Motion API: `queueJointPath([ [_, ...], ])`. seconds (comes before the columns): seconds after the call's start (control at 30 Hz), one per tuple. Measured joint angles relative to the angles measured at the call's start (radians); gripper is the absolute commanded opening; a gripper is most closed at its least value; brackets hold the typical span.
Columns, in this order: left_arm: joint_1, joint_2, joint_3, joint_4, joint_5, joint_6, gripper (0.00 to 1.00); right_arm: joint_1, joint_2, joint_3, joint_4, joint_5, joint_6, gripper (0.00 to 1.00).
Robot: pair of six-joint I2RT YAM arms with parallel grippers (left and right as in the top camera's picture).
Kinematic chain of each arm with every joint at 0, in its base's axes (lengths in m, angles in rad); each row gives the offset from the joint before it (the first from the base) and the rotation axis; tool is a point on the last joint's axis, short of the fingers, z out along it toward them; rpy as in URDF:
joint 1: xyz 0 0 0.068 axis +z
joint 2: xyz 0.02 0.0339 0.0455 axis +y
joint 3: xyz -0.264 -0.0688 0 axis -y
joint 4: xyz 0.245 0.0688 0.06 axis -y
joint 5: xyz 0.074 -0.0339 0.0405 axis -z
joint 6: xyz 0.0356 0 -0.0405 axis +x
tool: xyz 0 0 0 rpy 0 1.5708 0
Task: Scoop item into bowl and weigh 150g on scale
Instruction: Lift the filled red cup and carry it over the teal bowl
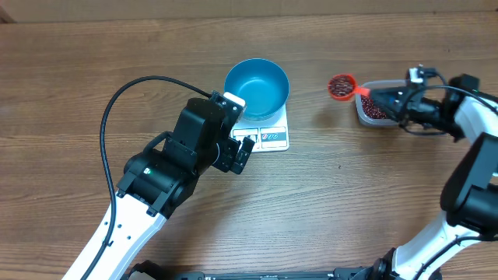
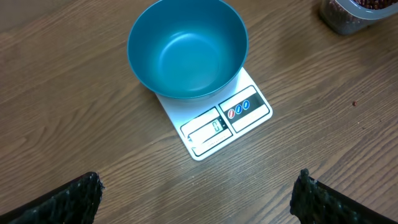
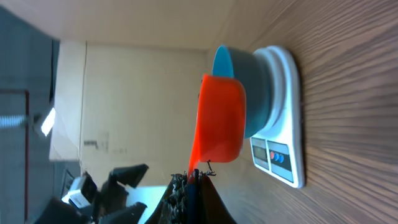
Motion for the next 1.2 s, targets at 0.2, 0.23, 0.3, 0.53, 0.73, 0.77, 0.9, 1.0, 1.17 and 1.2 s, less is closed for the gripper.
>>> queueJointPath([
  [0.2, 0.000, 0.000, 0.000, 0.000, 0.000, 0.000, 1.00, 0.087, 0.000, 0.008, 0.082, -0.002, 0.049, 0.04],
  [0.23, 0.000, 0.000, 0.000, 0.000, 0.000, 0.000, 1.00, 0.098, 0.000, 0.008, 0.104, -0.002, 0.063, 0.04],
  [0.3, 0.000, 0.000, 0.000, 0.000, 0.000, 0.000, 1.00, 0.117, 0.000, 0.008, 0.144, -0.004, 0.093, 0.04],
  [0.53, 0.000, 0.000, 0.000, 0.000, 0.000, 0.000, 1.00, 0.183, 0.000, 0.008, 0.308, 0.002, 0.234, 0.04],
  [0.73, 0.000, 0.000, 0.000, 0.000, 0.000, 0.000, 1.00, 0.254, 0.000, 0.010, 0.469, 0.032, 0.378, 0.04],
  [0.77, 0.000, 0.000, 0.000, 0.000, 0.000, 0.000, 1.00, 0.267, 0.000, 0.010, 0.495, 0.038, 0.402, 0.04],
  [0.9, 0.000, 0.000, 0.000, 0.000, 0.000, 0.000, 1.00, 0.312, 0.000, 0.010, 0.586, 0.064, 0.476, 0.04],
  [1.0, 0.000, 0.000, 0.000, 0.000, 0.000, 0.000, 1.00, 0.343, 0.000, 0.010, 0.641, 0.093, 0.510, 0.04],
  [1.17, 0.000, 0.000, 0.000, 0.000, 0.000, 0.000, 1.00, 0.389, 0.000, 0.010, 0.732, 0.138, 0.533, 0.04],
  [1.2, 0.000, 0.000, 0.000, 0.000, 0.000, 0.000, 1.00, 0.396, 0.000, 0.010, 0.753, 0.144, 0.534, 0.04],
])
